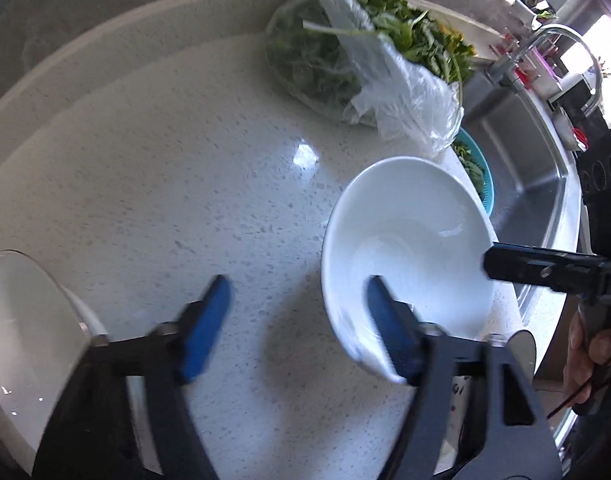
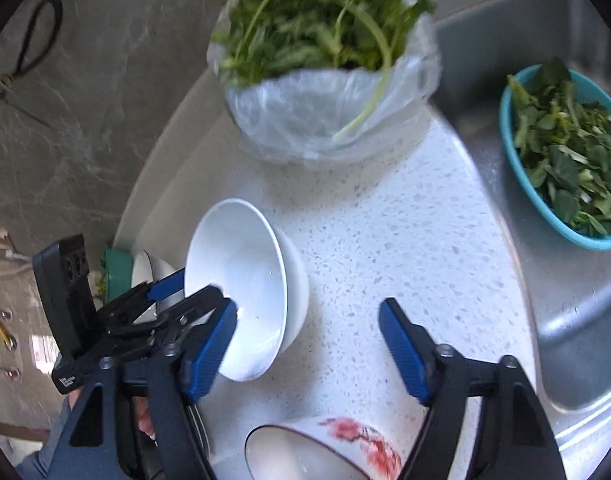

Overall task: Organize plates and bowls
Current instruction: 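Move both grippers to the second plain white bowl near the sink, then close both grippers on the second white bowl rim, then carry the second white bowl with both grippers and lower it into the first bowl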

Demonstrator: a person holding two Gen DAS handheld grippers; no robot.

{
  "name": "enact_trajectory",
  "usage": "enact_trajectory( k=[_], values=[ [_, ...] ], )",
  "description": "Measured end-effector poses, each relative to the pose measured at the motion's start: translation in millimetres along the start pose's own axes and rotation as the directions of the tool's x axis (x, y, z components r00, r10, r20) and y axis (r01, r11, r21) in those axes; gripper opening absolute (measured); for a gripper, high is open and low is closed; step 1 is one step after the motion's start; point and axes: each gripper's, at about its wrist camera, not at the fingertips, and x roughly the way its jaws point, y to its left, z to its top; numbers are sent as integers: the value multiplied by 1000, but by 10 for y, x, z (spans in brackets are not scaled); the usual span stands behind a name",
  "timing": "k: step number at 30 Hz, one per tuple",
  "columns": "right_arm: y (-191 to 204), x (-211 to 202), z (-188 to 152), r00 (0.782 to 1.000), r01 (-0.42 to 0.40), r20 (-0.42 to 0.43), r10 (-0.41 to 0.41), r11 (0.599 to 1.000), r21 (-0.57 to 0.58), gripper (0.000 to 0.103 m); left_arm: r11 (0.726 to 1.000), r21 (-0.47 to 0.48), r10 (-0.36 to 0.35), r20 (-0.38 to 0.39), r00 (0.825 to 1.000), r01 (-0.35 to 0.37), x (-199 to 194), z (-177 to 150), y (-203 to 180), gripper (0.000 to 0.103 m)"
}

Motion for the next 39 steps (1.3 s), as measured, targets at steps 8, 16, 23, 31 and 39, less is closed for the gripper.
enact_trajectory(
  k=[8,16,23,31,39],
  values=[
    [-13,288,23,997,5,-75,-6,1000,-9,55,998,-20,-53,-27,998,52,190,10,73,30],
    [115,312,64,997,-2,-74,-2,999,-51,19,996,-1,-88,-41,995,88,214,33,-4,10],
    [148,288,66,998,10,-57,-12,999,-38,17,996,7,-85,-36,996,85,114,30,-85,9],
    [384,136,43,999,17,-39,-19,998,-62,17,996,14,-93,12,996,93,-249,71,-95,9],
    [938,81,77,999,-1,-43,-4,991,-135,17,994,-24,-105,50,993,106,-738,-40,276,9]
  ],
)
